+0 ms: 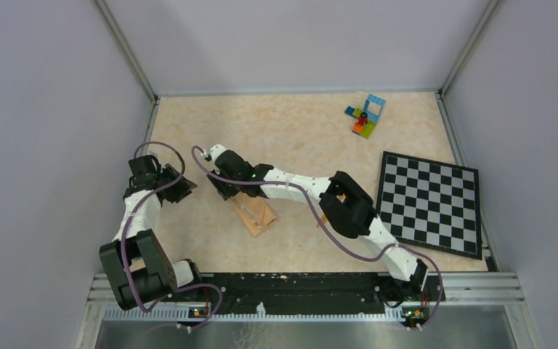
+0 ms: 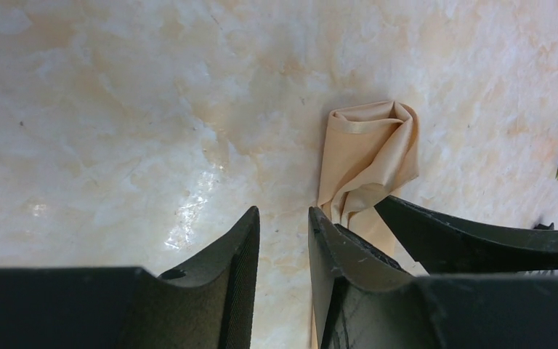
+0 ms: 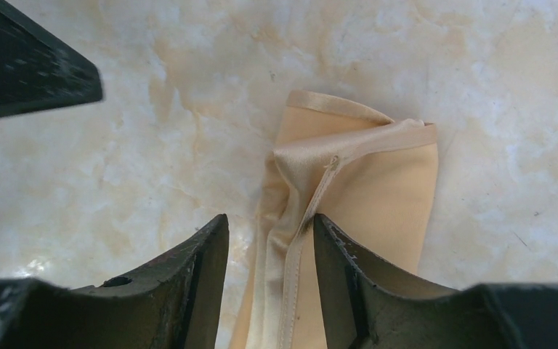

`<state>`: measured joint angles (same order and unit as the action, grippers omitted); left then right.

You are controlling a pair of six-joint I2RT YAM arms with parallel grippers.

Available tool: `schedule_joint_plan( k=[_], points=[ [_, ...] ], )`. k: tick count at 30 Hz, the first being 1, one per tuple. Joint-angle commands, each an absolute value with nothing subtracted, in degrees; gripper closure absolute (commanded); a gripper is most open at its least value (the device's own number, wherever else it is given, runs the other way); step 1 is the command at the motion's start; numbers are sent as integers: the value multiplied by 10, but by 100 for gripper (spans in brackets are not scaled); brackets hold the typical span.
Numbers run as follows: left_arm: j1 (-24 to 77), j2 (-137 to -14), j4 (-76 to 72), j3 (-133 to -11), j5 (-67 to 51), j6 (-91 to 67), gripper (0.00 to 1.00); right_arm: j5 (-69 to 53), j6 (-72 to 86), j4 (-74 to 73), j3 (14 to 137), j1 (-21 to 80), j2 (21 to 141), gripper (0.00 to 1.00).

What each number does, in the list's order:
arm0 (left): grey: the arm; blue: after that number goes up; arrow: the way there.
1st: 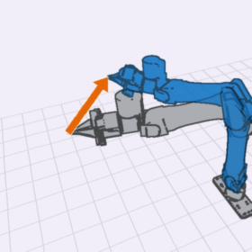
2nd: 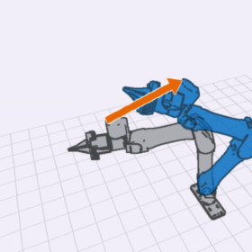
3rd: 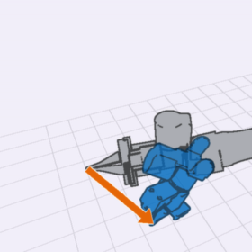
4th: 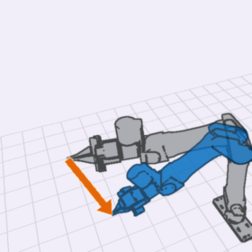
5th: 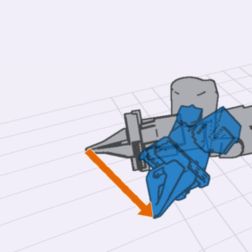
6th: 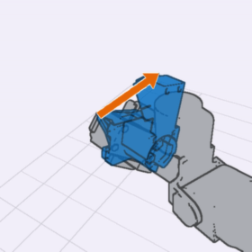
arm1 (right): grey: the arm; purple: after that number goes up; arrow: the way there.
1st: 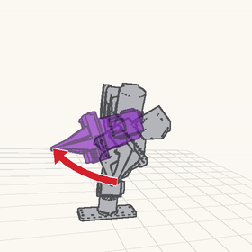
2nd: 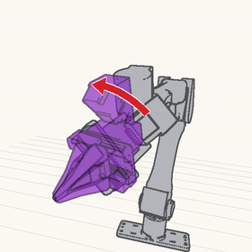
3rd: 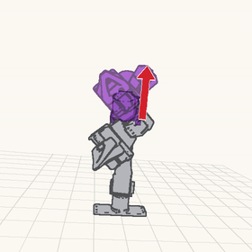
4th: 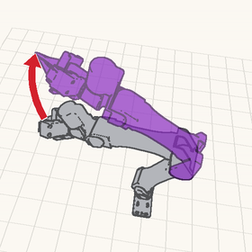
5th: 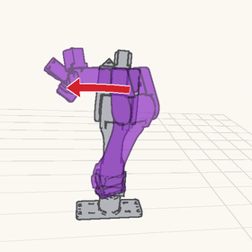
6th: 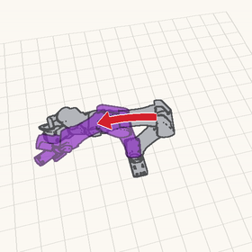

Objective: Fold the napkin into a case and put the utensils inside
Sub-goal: Stuff the top corner of the smaller-rectangle-folded napkin at the center of the board.

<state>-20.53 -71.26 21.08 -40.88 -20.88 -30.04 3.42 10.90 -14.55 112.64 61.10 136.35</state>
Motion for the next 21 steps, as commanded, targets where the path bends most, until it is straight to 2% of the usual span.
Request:
schedule_joint_plan(
  k=[1, 6, 12, 21],
  points=[
    [-232, -713, 200, -401, -232, -292, 63, 85, 89, -149, 1154, 617, 1380, 53],
    [-246, -726, 194, -395, -255, -294, 63, 93, 81, -158, 1169, 624, 1397, 54],
    [-250, -728, 193, -395, -260, -290, 63, 113, 80, -156, 1172, 629, 1402, 60],
    [-251, -729, 194, -393, -262, -284, 63, 114, 81, -156, 1181, 628, 1408, 78]
  ],
)
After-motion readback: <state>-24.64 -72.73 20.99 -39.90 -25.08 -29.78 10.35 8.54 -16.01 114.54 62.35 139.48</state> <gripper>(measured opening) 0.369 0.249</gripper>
